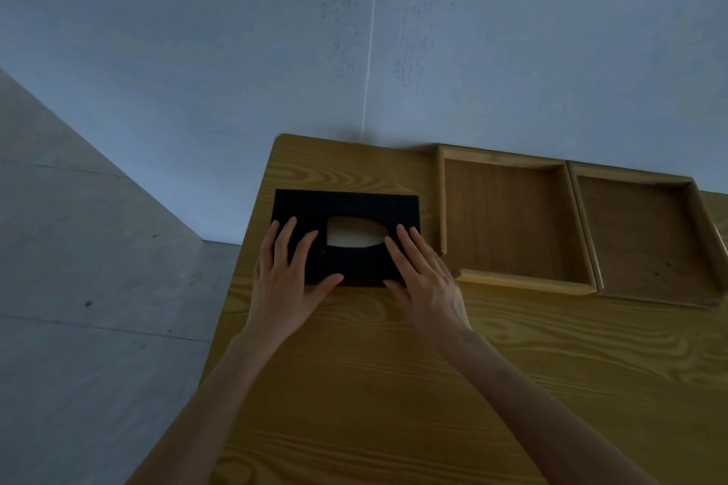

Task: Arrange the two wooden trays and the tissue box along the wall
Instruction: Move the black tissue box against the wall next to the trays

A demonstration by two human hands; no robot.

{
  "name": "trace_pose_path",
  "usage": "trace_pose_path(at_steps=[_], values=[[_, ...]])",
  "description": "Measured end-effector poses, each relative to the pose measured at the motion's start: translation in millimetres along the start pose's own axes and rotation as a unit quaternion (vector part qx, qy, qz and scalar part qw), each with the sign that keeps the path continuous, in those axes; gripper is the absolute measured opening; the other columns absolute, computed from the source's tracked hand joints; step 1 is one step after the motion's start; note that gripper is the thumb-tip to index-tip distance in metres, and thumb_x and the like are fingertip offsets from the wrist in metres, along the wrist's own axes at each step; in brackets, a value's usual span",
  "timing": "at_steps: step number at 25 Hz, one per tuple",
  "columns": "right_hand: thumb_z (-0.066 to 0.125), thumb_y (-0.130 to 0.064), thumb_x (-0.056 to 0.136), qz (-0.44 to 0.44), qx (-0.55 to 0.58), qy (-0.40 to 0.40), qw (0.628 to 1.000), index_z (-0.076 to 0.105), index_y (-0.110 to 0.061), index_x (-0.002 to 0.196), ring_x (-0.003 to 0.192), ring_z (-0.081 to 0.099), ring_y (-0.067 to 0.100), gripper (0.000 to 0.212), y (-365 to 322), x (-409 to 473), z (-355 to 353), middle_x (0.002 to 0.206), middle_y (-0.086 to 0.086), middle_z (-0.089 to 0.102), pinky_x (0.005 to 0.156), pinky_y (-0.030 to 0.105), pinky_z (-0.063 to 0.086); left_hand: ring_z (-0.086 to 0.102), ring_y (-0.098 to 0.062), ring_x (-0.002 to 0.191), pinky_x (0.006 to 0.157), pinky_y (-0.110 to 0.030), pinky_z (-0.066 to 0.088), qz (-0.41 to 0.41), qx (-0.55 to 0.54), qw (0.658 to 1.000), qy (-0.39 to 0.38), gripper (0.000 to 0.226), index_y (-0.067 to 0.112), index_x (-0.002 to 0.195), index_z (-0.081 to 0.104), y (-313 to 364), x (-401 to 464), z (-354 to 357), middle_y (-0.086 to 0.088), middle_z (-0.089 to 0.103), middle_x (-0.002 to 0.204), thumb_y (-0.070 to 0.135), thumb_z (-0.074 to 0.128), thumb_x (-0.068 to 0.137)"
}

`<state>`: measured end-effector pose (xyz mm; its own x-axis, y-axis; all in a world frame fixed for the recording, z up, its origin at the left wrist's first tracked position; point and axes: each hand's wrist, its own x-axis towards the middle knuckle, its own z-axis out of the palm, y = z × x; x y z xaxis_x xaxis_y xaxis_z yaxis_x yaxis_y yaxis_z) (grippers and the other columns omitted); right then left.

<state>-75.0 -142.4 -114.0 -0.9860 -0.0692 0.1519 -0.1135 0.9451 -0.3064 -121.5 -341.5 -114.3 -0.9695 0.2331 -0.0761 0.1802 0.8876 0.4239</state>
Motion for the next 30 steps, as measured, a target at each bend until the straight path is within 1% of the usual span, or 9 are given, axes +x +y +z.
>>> trace_pose_path(at_steps=[5,9,11,15,17,22,25,27,30], values=[[0.072,-0.017,0.078,0.016,0.013,0.002,1.000,0.049,-0.009,0.131,0.132,0.041,0.029,0.058,4.5,46.1,5.8,0.142,0.013,0.046,0.099,0.045,0.045,0.009,-0.030,0.142,0.112,-0.051,0.023,0.010,0.009,1.000,0.015,0.107,0.017,0.137,0.037,-6.8,48.7,-7.4,-0.013,0.022,0.153,0.086,0.001,0.063],[0.071,-0.017,0.079,0.014,0.015,0.001,1.000,0.049,-0.008,0.131,0.132,0.040,0.031,0.057,10.1,79.3,10.1,0.142,0.015,0.046,0.100,0.047,0.047,0.013,-0.032,0.141,0.107,-0.053,0.032,0.013,0.023,0.999,0.020,0.105,0.016,0.135,0.039,-13.3,85.3,-10.8,-0.013,0.025,0.152,0.085,0.005,0.063],[0.068,-0.016,0.082,0.015,0.030,-0.004,0.999,0.046,-0.008,0.133,0.135,0.036,0.030,0.056,11.8,92.8,12.2,0.145,0.014,0.042,0.102,0.046,0.045,0.014,-0.031,0.141,0.104,-0.054,0.035,0.016,0.026,0.999,0.026,0.099,0.016,0.135,0.040,-15.0,98.1,-13.0,-0.013,0.026,0.152,0.083,0.017,0.065],[0.064,-0.018,0.086,0.014,0.036,-0.008,0.999,0.041,-0.011,0.137,0.139,0.029,0.027,0.056,17.1,115.4,16.2,0.148,0.012,0.036,0.107,0.043,0.038,0.010,-0.030,0.143,0.105,-0.054,0.033,0.014,0.025,0.999,0.034,0.075,0.016,0.137,0.037,-16.2,121.7,-15.6,-0.012,0.022,0.153,0.058,0.051,0.077],[0.063,-0.018,0.086,0.012,0.033,-0.002,0.999,0.041,-0.010,0.137,0.139,0.029,0.028,0.056,19.7,124.3,18.5,0.148,0.013,0.036,0.108,0.044,0.037,0.008,-0.030,0.143,0.106,-0.054,0.032,0.018,0.030,0.999,0.040,0.072,0.016,0.138,0.035,-17.1,131.6,-17.9,-0.011,0.021,0.154,0.052,0.055,0.079],[0.065,-0.019,0.085,0.008,0.027,0.018,0.999,0.043,-0.009,0.135,0.137,0.034,0.030,0.056,22.0,132.6,22.7,0.146,0.014,0.039,0.107,0.045,0.037,0.004,-0.028,0.144,0.109,-0.052,0.029,0.032,0.060,0.997,0.028,0.071,0.017,0.141,0.030,-19.4,143.3,-21.2,-0.008,0.015,0.156,0.051,0.051,0.083],[0.064,-0.019,0.085,0.014,0.020,0.011,1.000,0.042,-0.010,0.136,0.137,0.033,0.029,0.056,20.0,133.5,21.1,0.147,0.014,0.038,0.108,0.045,0.035,0.002,-0.027,0.145,0.113,-0.052,0.019,0.034,0.071,0.997,0.012,0.072,0.017,0.142,0.026,-21.0,145.4,-23.4,-0.008,0.012,0.157,0.053,0.048,0.083],[0.062,-0.020,0.087,0.020,0.015,-0.006,1.000,0.038,-0.011,0.138,0.139,0.028,0.027,0.057,17.0,133.9,17.6,0.150,0.012,0.034,0.110,0.043,0.032,-0.003,-0.026,0.145,0.116,-0.052,0.009,0.032,0.092,0.995,-0.007,0.073,0.018,0.144,0.020,-20.7,145.9,-25.5,-0.007,0.006,0.158,0.055,0.043,0.085],[0.053,-0.021,0.092,0.029,0.010,-0.056,0.998,0.025,-0.015,0.144,0.144,0.013,0.022,0.059,14.2,136.2,10.9,0.156,0.007,0.018,0.117,0.038,0.021,-0.010,-0.025,0.145,0.116,-0.051,-0.002,0.022,0.126,0.991,-0.047,0.075,0.019,0.146,0.007,-15.7,147.4,-30.3,-0.006,-0.004,0.158,0.056,0.034,0.088]])
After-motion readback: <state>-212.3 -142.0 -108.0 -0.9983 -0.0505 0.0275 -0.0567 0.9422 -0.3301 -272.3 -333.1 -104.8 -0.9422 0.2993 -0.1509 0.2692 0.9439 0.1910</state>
